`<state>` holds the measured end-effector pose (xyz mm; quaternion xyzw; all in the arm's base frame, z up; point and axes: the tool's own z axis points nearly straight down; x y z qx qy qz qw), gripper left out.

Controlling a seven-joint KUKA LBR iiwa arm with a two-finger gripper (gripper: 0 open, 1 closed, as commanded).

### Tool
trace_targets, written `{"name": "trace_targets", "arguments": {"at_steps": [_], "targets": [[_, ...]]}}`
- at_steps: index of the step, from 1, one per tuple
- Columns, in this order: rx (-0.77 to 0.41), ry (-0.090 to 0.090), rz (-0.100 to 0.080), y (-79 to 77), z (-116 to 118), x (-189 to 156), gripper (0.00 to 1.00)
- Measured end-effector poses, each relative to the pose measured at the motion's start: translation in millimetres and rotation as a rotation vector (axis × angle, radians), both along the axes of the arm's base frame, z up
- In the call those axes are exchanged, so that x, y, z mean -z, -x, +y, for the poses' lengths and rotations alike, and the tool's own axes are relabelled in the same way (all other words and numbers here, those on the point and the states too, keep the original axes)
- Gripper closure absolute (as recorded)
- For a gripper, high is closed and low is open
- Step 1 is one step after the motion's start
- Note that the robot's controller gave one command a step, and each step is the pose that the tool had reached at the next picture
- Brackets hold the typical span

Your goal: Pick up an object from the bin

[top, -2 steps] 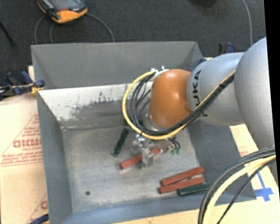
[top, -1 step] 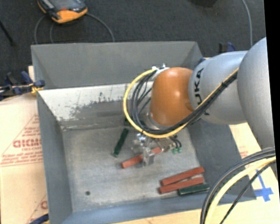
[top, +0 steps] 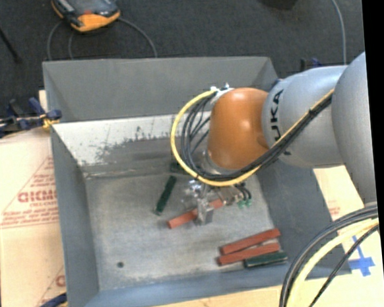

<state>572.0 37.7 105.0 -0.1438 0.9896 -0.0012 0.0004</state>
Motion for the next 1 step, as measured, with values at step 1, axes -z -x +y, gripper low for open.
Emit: {"name": "trace_targets", "arguments": {"at_steps": [1], "targets": [[0.001, 0.000, 0.003, 0.3, -0.1, -14.3, 1.00]]}}
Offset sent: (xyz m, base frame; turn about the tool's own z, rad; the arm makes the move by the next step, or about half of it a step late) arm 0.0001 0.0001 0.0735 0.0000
